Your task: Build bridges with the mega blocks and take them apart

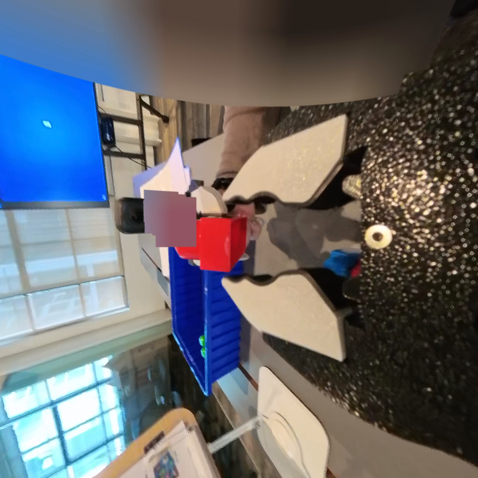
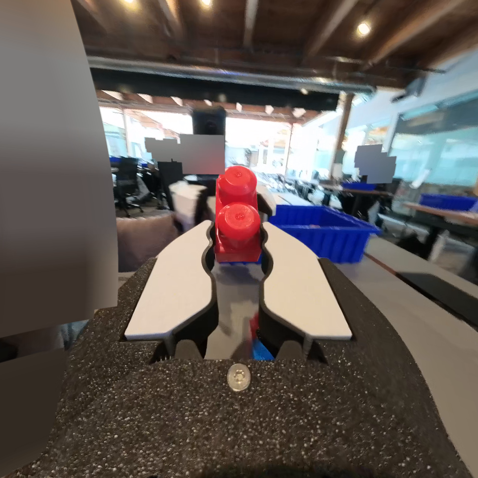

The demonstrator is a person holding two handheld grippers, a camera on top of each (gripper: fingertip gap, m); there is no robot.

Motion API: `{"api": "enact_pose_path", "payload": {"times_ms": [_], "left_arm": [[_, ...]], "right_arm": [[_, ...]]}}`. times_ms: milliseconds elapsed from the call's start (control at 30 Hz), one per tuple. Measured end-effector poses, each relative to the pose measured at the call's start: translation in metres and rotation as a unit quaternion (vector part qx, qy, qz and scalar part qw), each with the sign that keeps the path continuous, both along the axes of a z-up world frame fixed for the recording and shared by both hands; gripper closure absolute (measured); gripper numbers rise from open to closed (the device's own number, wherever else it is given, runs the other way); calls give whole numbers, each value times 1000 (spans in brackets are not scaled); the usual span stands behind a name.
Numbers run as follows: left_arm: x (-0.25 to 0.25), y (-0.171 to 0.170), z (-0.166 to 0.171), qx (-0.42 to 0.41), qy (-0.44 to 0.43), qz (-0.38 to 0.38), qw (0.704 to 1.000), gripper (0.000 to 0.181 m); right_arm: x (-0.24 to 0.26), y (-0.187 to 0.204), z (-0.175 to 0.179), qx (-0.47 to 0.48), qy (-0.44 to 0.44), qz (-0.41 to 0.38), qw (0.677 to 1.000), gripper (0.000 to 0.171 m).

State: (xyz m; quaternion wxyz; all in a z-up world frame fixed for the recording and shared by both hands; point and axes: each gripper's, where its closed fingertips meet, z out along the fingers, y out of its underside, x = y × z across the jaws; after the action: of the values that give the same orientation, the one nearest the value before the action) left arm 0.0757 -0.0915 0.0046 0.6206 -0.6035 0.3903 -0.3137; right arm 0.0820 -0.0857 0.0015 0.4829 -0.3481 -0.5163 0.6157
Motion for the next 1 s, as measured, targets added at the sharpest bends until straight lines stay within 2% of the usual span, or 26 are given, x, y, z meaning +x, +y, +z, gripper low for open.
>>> {"api": "enact_pose_path", "payload": {"times_ms": [67,133,333,500,633,767,867,1000], "left_arm": [[-8,2,-15,-36,39,24,998,108],[-18,2,-36,-63,90,51,993,101],[-48,6,-106,-132,230,131,955,103],[-60,9,-136,-175,261,134,940,105],[-66,13,-136,-166,251,135,944,108],[-69,16,-111,-97,225,140,959,120],[-68,15,-92,-77,195,120,970,126],[-63,16,-87,-84,202,82,972,136]], "right_arm": [[1,14,-10,0,-35,-27,999,139],[-2,26,-28,17,-94,-52,994,139],[-17,34,-72,46,-236,-31,970,139],[-28,37,-89,79,-301,-18,950,139],[-38,32,-95,94,-320,-1,943,139],[-44,29,-100,101,-328,3,939,139],[-44,28,-101,110,-336,1,935,139],[-44,28,-102,119,-338,0,934,139]]}}
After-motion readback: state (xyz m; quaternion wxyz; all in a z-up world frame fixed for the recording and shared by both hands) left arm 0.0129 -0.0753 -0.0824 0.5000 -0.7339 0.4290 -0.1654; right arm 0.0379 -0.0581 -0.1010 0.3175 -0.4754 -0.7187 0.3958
